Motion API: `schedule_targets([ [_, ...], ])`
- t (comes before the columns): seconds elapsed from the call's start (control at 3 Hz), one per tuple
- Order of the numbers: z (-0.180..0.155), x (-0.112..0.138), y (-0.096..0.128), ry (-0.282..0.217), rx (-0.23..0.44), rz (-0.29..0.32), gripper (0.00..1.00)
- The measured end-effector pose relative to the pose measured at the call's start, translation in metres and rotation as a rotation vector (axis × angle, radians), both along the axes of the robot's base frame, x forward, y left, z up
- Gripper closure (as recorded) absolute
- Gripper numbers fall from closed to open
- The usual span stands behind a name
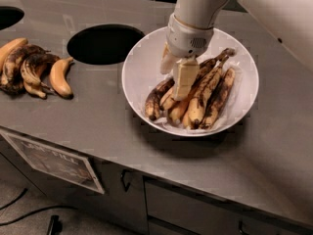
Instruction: Pick banana from white bowl
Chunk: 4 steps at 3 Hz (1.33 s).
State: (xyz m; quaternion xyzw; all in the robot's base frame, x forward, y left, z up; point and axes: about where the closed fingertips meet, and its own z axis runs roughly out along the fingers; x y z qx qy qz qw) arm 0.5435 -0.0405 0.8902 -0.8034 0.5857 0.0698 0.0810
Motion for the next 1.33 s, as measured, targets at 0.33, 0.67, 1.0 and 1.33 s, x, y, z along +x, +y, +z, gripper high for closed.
schedule_targets([
  [0.33,-0.001,-0.005,-0.003,0.003,0.003,-0.004,0.37],
  [0.67,-0.002,-0.008,-0.004,0.006,0.005,-0.006,0.37],
  [1.0,-0.006,-0.008,-0.005,0.015,0.010,-0.003,0.38],
  [1.33,-0.011,-0.005,-0.003,0.026,0.015,0.001,0.40],
])
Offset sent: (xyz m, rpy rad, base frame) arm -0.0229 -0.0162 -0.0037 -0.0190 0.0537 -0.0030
